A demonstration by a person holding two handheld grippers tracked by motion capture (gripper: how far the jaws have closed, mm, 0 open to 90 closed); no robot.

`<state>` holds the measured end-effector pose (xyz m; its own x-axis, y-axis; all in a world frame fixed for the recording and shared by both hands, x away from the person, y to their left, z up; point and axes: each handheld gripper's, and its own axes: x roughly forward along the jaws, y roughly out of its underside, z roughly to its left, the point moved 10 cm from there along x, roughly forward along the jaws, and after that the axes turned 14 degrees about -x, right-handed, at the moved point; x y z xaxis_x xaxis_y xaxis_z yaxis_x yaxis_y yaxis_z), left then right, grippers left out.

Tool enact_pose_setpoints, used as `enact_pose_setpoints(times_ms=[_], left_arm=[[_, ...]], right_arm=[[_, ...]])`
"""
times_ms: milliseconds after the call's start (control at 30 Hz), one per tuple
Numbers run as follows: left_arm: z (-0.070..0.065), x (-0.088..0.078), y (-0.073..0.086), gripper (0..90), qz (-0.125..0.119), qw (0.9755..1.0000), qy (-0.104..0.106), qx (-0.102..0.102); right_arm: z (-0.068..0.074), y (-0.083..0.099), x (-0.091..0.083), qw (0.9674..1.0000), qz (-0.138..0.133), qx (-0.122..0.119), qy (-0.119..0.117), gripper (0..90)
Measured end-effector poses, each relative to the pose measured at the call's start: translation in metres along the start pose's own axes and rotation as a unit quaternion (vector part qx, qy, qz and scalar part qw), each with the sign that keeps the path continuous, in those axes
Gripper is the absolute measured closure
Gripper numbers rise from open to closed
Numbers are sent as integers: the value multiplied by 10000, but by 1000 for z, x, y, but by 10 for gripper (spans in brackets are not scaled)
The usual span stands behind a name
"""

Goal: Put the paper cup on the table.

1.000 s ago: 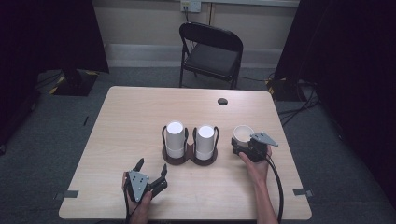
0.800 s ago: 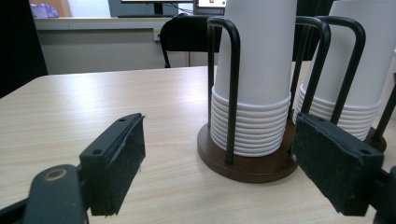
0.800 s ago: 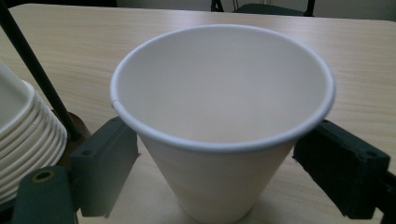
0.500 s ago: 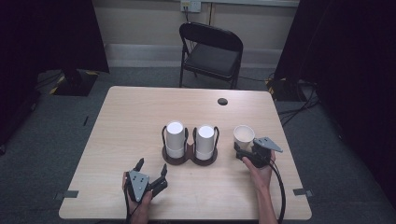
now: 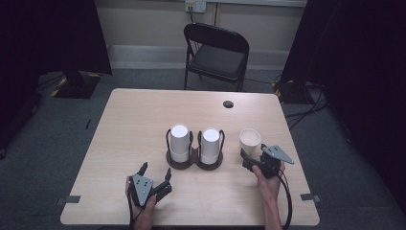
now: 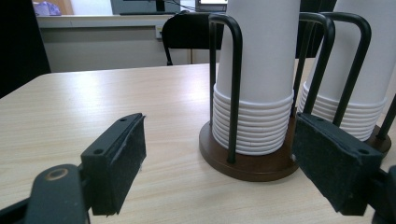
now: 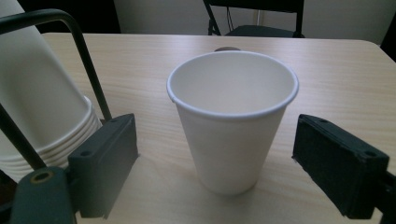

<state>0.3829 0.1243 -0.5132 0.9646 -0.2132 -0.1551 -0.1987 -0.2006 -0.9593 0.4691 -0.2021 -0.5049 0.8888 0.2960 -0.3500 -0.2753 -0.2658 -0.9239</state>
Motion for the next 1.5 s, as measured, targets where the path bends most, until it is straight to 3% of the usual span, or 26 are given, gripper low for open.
enact_pose_setpoints(times_ms=[333, 567, 867, 1033, 1500], left_arm=[[0, 1, 0, 192, 25, 10000, -59, -14], [1, 0, 0, 190, -4, 10000, -72, -19], [2, 0, 0, 191, -32, 9999, -128, -14], [2, 0, -1, 191, -47, 9999, -154, -11], [3, -1, -1, 191, -76, 9998, -198, -18]], right_arm=[[13, 5, -25, 9999, -83, -18, 150, 135], [35, 1, -37, 9993, -367, -22, -45, 134], [60, 0, -45, 9988, -463, -156, -25, 135], [65, 2, -52, 9982, -510, -278, 156, 135], [67, 24, -65, 9971, -548, -226, 469, 137]])
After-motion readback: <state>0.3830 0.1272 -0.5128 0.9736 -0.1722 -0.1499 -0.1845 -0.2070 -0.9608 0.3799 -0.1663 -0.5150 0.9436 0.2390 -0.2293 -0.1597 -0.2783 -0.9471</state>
